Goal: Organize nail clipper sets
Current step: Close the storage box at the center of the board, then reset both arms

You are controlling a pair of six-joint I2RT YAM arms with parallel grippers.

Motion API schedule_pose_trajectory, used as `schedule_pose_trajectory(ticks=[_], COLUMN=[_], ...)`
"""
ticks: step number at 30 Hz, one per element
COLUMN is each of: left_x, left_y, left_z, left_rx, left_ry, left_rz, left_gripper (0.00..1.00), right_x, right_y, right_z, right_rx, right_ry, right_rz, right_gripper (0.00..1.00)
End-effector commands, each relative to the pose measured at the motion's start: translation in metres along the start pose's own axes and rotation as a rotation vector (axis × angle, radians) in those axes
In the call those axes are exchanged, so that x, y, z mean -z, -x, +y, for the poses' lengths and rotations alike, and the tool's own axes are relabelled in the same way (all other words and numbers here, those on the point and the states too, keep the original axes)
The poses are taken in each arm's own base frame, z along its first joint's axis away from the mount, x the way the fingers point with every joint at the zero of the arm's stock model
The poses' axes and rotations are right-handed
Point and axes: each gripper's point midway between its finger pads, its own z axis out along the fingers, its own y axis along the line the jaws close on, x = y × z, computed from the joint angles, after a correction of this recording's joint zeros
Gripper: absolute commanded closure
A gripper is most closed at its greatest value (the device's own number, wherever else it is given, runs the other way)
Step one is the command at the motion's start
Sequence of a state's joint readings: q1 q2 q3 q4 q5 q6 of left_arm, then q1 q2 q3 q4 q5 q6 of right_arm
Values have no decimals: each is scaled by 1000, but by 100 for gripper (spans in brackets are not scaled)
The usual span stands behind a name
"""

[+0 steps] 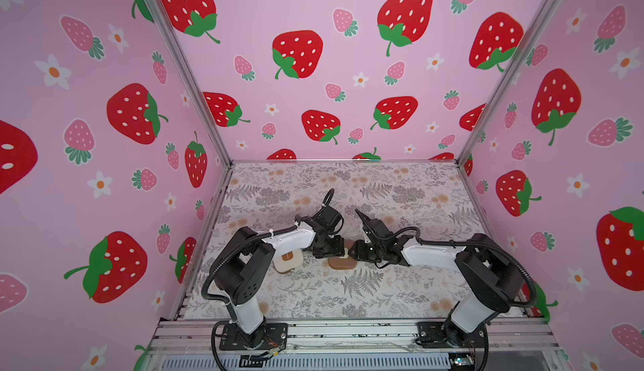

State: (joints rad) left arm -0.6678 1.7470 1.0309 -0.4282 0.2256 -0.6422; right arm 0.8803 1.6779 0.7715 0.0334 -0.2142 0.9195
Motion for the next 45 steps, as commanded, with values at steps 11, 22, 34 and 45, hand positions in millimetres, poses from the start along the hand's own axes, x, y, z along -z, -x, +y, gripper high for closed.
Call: schedule_pose_trajectory(ticks=[11,22,34,45], left_x=[100,292,243,149], left_y=[69,127,103,126], left_z=[-19,65,223,256], left_rx=[-65,38,66,4], left_ry=[52,287,578,438], left_rz=[-285,-950,-1260,-1078], left_gripper=[24,21,24,26], right_x=[103,257,206,200], right_y=[34,144,144,166], right_z=[-52,-123,-227,-257], right_rx=[247,344,443,404], right_ry=[-267,-627,-903,-646], right_rz=[-36,-605,-702,-964], right_gripper=[36,22,1,1])
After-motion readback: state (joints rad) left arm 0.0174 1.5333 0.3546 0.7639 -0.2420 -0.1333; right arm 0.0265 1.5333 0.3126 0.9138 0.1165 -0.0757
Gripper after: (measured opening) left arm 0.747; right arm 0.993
